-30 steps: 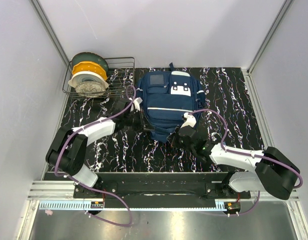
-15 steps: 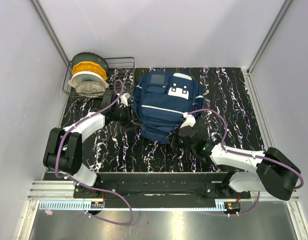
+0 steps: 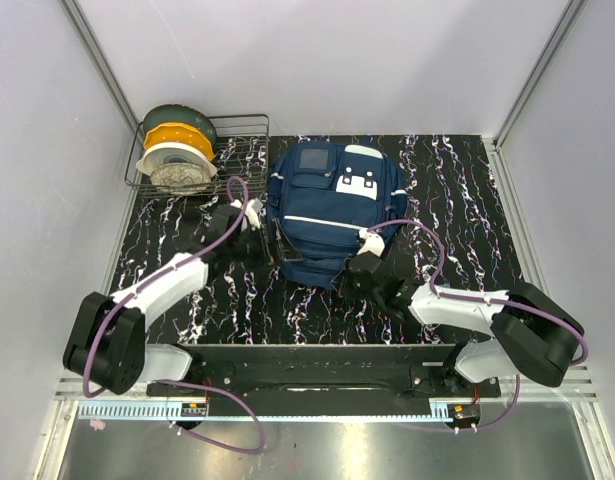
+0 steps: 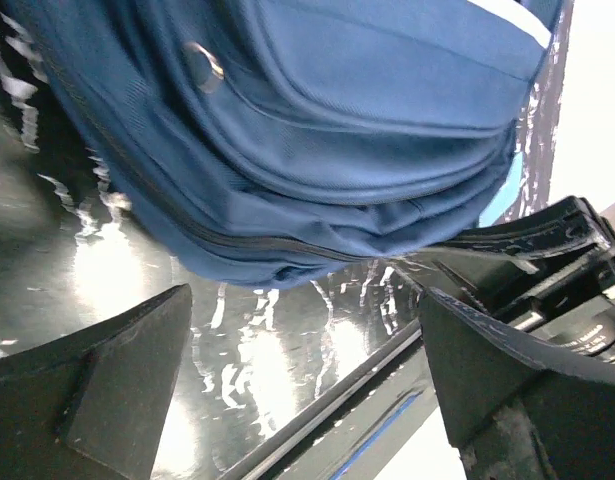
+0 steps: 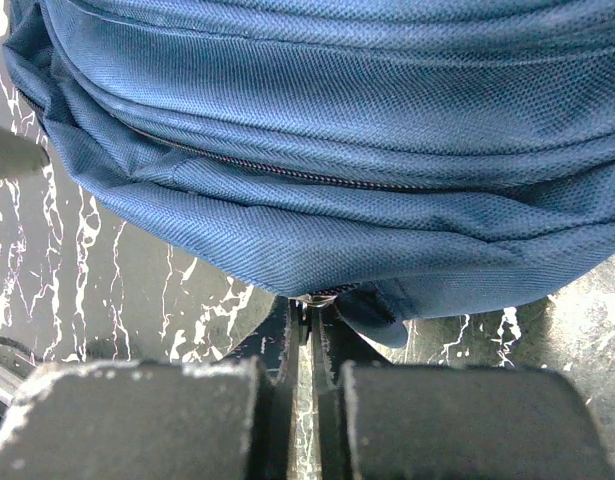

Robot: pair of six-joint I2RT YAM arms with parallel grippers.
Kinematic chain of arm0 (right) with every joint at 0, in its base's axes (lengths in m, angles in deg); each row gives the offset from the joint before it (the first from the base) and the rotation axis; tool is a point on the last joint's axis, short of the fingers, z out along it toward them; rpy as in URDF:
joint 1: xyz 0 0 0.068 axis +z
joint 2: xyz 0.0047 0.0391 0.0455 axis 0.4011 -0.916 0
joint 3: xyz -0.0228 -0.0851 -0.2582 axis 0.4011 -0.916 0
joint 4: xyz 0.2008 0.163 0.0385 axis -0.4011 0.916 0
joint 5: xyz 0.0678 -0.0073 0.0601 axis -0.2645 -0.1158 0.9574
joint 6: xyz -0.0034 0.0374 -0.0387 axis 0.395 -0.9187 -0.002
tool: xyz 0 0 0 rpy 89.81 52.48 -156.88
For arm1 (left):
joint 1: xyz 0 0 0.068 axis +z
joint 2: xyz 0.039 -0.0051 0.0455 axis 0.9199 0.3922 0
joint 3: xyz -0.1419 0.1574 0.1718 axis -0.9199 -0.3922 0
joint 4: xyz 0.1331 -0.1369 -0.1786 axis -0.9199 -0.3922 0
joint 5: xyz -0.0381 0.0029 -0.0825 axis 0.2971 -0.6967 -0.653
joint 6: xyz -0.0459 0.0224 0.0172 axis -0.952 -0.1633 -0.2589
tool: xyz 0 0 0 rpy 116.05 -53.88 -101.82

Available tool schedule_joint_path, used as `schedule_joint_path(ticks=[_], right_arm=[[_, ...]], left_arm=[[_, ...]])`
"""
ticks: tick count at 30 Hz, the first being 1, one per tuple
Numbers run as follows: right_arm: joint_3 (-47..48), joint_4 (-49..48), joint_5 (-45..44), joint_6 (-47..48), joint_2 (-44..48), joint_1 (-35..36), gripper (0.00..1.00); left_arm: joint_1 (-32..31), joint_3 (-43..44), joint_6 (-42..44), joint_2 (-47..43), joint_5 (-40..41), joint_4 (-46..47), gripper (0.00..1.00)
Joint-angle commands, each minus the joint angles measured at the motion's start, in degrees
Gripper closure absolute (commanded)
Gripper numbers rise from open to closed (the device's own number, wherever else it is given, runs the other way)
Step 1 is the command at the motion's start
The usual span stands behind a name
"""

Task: Pack the student bag
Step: Zip the student bag at the center of the board.

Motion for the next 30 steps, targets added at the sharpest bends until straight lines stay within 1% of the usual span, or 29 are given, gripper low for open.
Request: schedule_joint_path(ticks=[1, 2, 4, 7, 10, 11, 12, 13, 14, 18, 19, 20, 21, 22, 25, 26, 28, 29, 30], right_arm=[[2.1, -3.0, 0.5, 0.2, -0.4, -0.2, 1.0], [2.2, -3.0, 0.5, 0.5, -0.4, -0.3, 1.0], [2.5, -3.0, 0.8, 1.1, -0.3, -0.3, 1.0], [2.6, -2.9, 1.5, 1.6, -0.1, -0.3, 1.0], [2.0, -2.9, 1.5, 1.9, -0.1, -0.3, 1.0], [1.8, -2.9, 1.2, 2.0, 0.0, -0.3, 1.0], [1.3, -2.9, 1.2, 1.9, 0.2, -0.3, 1.0], [1.1, -3.0, 1.1, 1.8, 0.7, -0.3, 1.0], [0.8, -3.0, 1.1, 1.6, 1.0, -0.3, 1.0], [-0.5, -2.7, 0.5, 1.4, 2.9, -0.3, 1.0], [-0.9, -2.5, 0.4, 1.5, 3.7, -0.3, 1.0], [-1.1, -2.4, -0.1, 1.4, 4.1, -0.3, 1.0], [-1.5, -2.1, -0.3, 1.4, 4.3, -0.4, 1.0], [-1.8, -2.0, -0.6, 1.5, 4.9, -0.3, 1.0], [-2.3, -1.1, -1.6, 1.6, 5.7, -0.3, 1.0], [-2.4, -0.8, -2.1, 1.6, 5.8, -0.4, 1.0], [-1.9, 1.1, -2.2, 1.5, 6.0, -0.4, 1.0], [-1.6, 1.9, -2.0, 1.5, 6.0, -0.4, 1.0], [-0.9, 2.5, -1.8, 1.6, 5.9, -0.4, 1.0]], left_arm=[[-6.0, -6.2, -18.0, -5.3, 11.6, 10.5, 0.01], [-6.8, -7.5, -20.9, -5.5, 12.6, 14.8, 0.01], [-8.9, -8.9, -25.5, -5.3, 15.7, 16.5, 0.01], [-9.8, -7.7, -28.2, -3.1, 17.5, 16.4, 0.01], [-10.2, -6.7, -30.9, 0.0, 17.1, 19.2, 0.01], [-10.3, -6.7, -31.1, 1.0, 16.2, 23.4, 0.01], [-10.4, -7.2, -31.1, 1.9, 15.0, 26.4, 0.08], [-10.4, -7.4, -31.7, 3.8, 13.4, 29.0, 0.11], [-10.3, -7.4, -32.3, 4.6, 13.3, 31.5, 0.12], [-10.2, -6.5, -33.3, 8.9, 12.0, 34.2, 0.19], [-10.1, -6.3, -33.4, 10.1, 11.2, 34.6, 0.31], [-10.2, -6.3, -33.6, 10.5, 11.0, 35.8, 0.39], [-10.1, -6.6, -33.6, 10.5, 10.8, 36.3, 0.45], [-9.9, -6.7, -33.4, 10.5, 10.8, 36.7, 0.57], [-8.7, -6.4, -30.9, 9.2, 11.4, 34.4, 0.79], [-8.2, -6.3, -30.3, 8.7, 11.4, 32.5, 0.89], [-6.0, -6.8, -29.4, 6.8, 11.9, 31.1, 0.93], [-5.0, -7.3, -29.3, 6.2, 11.7, 31.1, 0.98], [-4.0, -8.4, -29.1, 5.5, 11.4, 31.6, 1.0]])
